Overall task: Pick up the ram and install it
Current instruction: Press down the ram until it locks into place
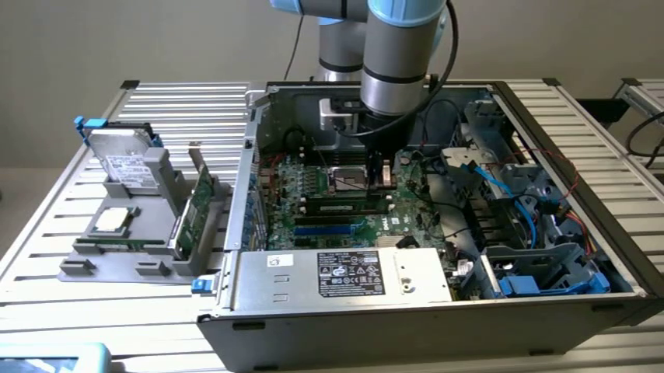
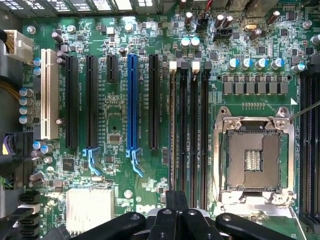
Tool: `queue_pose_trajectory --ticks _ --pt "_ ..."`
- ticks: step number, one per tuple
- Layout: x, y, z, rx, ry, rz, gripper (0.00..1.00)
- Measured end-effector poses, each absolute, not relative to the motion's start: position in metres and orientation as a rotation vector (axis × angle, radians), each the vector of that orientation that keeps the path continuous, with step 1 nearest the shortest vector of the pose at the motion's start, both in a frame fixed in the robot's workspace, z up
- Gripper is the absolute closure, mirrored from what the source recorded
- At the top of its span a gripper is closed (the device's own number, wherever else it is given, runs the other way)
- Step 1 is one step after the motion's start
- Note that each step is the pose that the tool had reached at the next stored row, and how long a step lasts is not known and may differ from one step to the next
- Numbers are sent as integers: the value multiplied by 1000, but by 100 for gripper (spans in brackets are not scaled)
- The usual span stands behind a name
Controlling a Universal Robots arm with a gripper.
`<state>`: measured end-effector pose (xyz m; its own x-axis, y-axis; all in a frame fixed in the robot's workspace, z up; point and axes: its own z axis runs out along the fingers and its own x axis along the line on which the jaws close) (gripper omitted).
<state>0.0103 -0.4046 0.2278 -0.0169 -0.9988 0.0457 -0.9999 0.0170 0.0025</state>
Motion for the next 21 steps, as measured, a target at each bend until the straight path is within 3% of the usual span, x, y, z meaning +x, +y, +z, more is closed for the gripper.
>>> queue_pose_trajectory --ticks 9,21 --pt "7 -404 238 2179 -2216 46 89" --pt "-46 -405 242 2179 -2216 46 89"
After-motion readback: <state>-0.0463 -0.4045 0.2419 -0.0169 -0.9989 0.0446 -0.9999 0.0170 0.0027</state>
